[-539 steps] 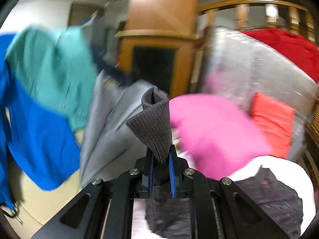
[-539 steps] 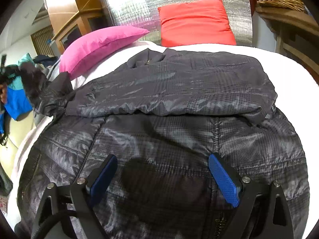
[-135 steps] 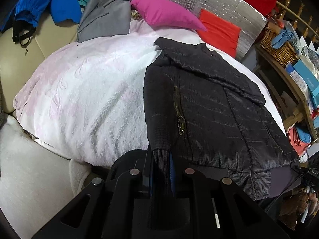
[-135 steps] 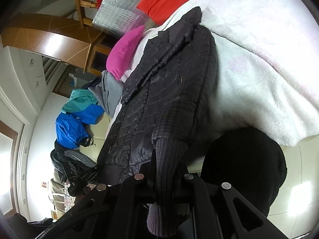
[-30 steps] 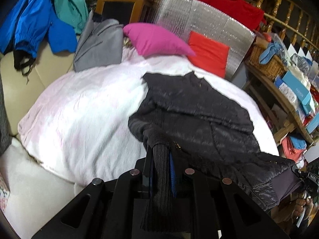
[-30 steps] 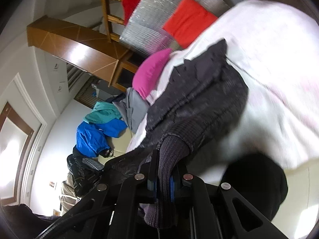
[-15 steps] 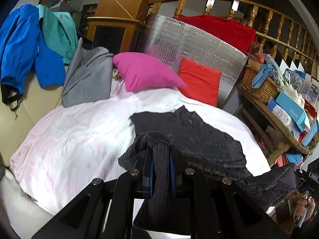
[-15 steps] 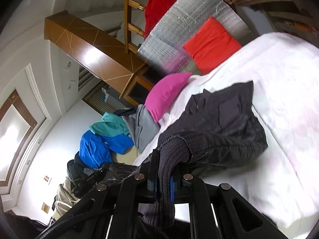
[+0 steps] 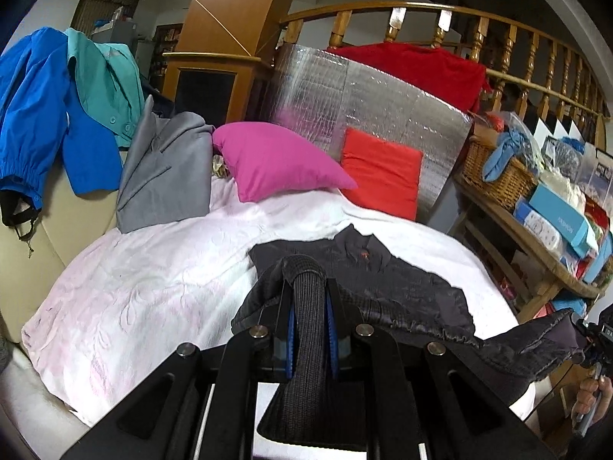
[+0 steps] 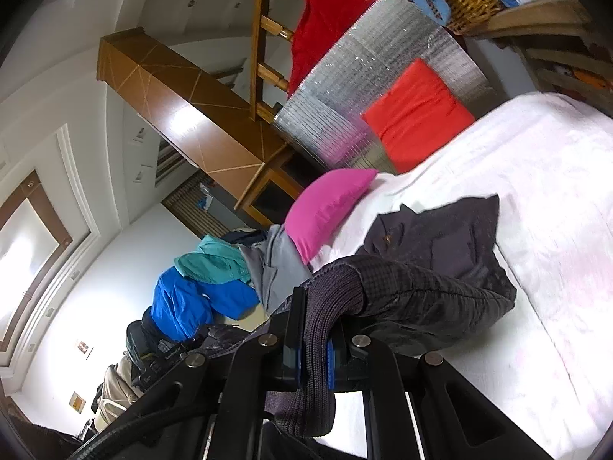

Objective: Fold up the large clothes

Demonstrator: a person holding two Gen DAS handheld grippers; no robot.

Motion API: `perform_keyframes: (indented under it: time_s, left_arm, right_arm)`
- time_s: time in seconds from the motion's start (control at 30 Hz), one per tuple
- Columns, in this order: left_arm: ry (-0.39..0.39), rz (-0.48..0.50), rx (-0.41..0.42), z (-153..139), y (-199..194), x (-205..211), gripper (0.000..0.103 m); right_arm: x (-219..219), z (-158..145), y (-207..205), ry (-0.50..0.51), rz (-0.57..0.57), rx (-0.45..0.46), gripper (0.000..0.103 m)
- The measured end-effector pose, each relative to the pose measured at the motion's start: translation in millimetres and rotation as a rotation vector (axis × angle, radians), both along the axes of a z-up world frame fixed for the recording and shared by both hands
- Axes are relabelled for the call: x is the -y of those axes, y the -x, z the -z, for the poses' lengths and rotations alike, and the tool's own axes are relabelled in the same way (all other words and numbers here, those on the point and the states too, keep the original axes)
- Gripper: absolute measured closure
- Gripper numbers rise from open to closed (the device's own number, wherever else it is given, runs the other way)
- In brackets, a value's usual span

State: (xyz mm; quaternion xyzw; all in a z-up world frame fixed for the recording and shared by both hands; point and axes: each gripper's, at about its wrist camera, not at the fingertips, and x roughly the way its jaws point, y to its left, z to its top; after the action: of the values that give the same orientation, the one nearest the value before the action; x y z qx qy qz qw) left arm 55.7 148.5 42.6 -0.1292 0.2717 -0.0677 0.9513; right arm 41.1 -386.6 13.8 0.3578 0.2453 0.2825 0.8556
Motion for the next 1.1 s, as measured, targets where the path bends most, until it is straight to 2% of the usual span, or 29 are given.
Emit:
perform_keyframes:
  time_s: [0.2, 0.37, 0.53, 0.7, 0.93, 1.1]
  left_arm:
    - [-0.014, 0.009, 0.012, -5.8, -11.9, 3.6, 0.088]
    - [0.003, 0.008, 0.019, -18.1, -49.2, 5.1, 0.088]
    - [-0.028, 0.003, 0.047, -31.4, -91.6, 15.3, 0.088]
    - [-0.058, -0.008, 0.033, -33.4, -150.4, 27.4, 0.088]
    - [-0.131, -0.029, -0.058, -4.0, -242.9, 47.0, 0.088]
    - [-0.162, -0.038, -0.154, 32.9, -303.2, 54.5, 0.088]
  right_arm:
    - [2.2, -6.6, -14.6, 0.015, 0.008, 0.005, 0.094]
    - [1.3, -21.5, -45.7, 0.026, 0.028, 0.026, 0.094]
    - [6.0, -38.3, -92.0, 0.037, 0.062, 0.043, 0.094]
    - [12.1, -38.9, -156.2, 0.046, 0.105, 0.017, 0.094]
    - [10.6, -20.5, -259.9, 0.087, 0.146, -0.092, 0.095]
    - [8.3, 13.6, -320.8, 0.115, 0.15, -0.193, 0.095]
